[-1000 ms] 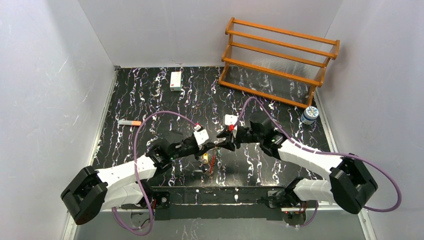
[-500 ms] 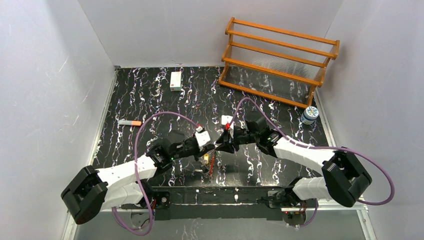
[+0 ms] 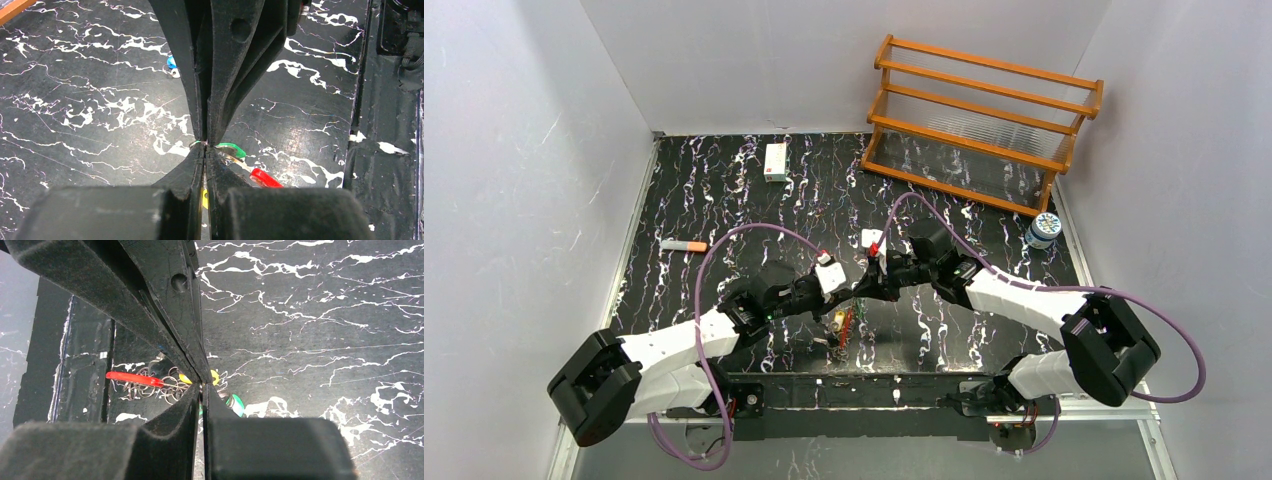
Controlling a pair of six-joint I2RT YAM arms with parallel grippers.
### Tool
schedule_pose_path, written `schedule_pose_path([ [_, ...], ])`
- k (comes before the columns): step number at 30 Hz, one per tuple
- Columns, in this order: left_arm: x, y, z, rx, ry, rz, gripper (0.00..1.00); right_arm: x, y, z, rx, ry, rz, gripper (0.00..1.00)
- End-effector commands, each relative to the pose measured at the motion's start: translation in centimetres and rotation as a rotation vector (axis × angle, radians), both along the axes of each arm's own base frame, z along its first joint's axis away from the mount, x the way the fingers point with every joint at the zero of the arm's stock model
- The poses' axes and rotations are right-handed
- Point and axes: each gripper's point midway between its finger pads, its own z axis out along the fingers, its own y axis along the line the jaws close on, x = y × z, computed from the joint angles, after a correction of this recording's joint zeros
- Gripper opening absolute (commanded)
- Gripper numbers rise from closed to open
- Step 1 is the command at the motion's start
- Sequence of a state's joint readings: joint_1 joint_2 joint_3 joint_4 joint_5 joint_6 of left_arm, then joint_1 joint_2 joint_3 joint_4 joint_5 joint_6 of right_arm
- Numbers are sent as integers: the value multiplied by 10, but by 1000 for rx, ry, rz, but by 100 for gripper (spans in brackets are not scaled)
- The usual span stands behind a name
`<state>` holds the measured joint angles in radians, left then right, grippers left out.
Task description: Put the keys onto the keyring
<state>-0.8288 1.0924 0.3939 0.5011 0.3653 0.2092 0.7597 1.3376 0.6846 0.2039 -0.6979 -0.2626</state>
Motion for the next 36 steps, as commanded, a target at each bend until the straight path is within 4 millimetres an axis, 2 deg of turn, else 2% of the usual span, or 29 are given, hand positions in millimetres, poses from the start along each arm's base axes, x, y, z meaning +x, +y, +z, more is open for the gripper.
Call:
schedule_pose_path([
  [1,-2,-7,18,-34,-30,-29,0,10,5,13,13,-49,4,9],
  [3,-1,-7,19,-36,-33,-28,0,9,5,11,7,-48,7,1],
  [8,0,-5,21,-43,-34,-6,2,8,3,9,4,-57,13,1],
  [13,7,5,19,-45,-32,75,28,7,-1,12,62,-77,-5,1],
  [20,9,20,15,-79,-26,164,44,5,-13,16,191,-79,-65,1],
  [27,-1,12,23,-197,-7,125,45,-5,-17,42,362,-126,-59,1],
  [36,-7,1,34,-294,17,76,41,-17,-17,53,438,-117,-18,1],
])
